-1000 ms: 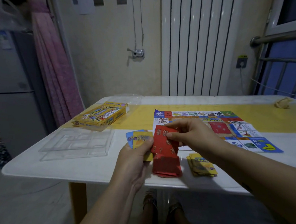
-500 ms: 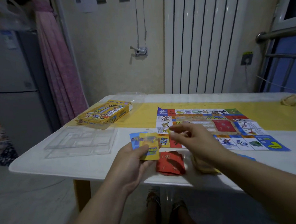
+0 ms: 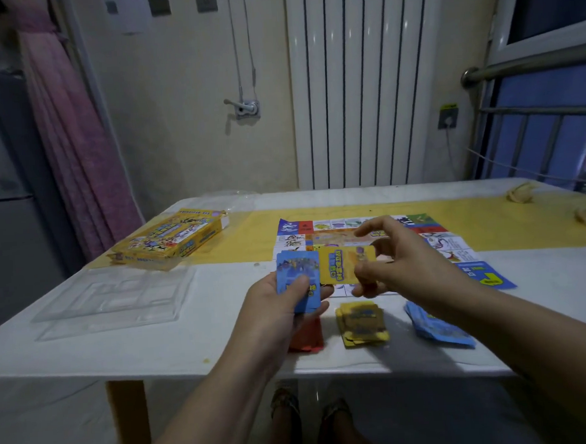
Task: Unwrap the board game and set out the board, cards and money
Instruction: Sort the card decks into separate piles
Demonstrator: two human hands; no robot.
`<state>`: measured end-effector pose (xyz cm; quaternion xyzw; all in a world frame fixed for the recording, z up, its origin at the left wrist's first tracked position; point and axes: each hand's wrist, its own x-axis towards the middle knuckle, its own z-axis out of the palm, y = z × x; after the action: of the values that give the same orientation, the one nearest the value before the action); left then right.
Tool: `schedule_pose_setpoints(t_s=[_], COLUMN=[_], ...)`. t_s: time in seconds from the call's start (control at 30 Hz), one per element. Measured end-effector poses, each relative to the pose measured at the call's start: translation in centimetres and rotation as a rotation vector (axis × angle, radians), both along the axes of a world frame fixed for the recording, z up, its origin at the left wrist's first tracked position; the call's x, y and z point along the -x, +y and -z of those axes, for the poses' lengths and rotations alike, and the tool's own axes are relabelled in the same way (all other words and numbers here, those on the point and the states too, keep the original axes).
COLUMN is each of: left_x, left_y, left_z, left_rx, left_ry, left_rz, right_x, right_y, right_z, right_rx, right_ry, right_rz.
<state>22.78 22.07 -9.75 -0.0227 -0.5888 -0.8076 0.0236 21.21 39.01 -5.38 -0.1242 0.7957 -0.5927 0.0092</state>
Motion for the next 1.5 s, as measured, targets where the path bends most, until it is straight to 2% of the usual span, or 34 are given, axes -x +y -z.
schedule_pose_setpoints(t_s=[0.1,0.27,0.33,0.47,0.57,0.67,0.73,0.77,0.8,0.83,0.9,0.93,1.03,1.13,1.2,1.37,1.43,1.5], left_x=[0.7,1.4,1.6,1.7,1.5,1.1,1.0,1.0,1.0,1.0,0.8,0.7,0.4,0.5,0.7,1.3,1.3,1.2], left_y=[0.5,1.4,1.6,0.9,0.4,0.2,-0.1,-0.1,-0.2,-0.2,0.2,0.5,1.5,1.7,1.8,2.4,3.2,4.4], left_z=[0.3,0.6,0.6,0.7,0.8,0.9,1.0,1.0,1.0,0.9,0.7,0.6,0.2,-0.3,-0.5,-0.8,-1.4,-2.2], left_rx=[0.076,0.079,0.092,0.102,0.089,0.113,0.124,0.127,0.131,0.142,0.200,0.245,0.329,0.181,0.167,0.423,0.532,0.552], left_ry=[0.009,0.010,0.017,0.003,-0.028,-0.039,-0.039,-0.041,-0.038,-0.029,0.005,0.030,0.097,0.042,0.031,0.168,0.221,0.248], left_rz=[-0.028,-0.069,-0.090,-0.144,-0.147,-0.120,-0.108,-0.100,-0.090,-0.074,-0.026,0.006,0.105,0.154,0.141,0.043,0.069,0.149], right_x=[-0.8,-1.5,-1.4,-0.2,0.9,1.8,2.1,2.0,1.9,1.7,1.3,1.1,1.1,1.2,1.2,0.6,0.2,-0.1], right_y=[0.7,1.1,1.3,1.9,1.3,0.5,0.4,0.5,0.6,0.7,0.6,0.5,0.6,1.6,2.5,4.1,4.8,5.3], right_z=[-0.5,0.1,0.4,1.2,2.6,4.0,4.4,4.3,3.8,3.0,1.2,0.6,-0.1,-0.3,-0.4,-0.3,-0.5,-0.6], right_rx=[-0.126,-0.582,-0.596,-0.484,-0.514,-0.676,-0.882,-0.917,-0.856,-0.699,-0.312,-0.229,-0.311,-0.269,-0.261,-0.250,-0.216,-0.219], right_ry=[0.028,0.233,0.209,0.127,0.091,0.124,0.209,0.275,0.332,0.350,0.254,0.201,0.195,0.162,0.149,0.185,0.231,0.252], right_rz=[-0.046,-0.075,-0.072,-0.025,-0.027,-0.011,0.044,0.094,0.127,0.132,0.040,-0.025,-0.103,-0.087,-0.068,-0.016,0.053,0.094])
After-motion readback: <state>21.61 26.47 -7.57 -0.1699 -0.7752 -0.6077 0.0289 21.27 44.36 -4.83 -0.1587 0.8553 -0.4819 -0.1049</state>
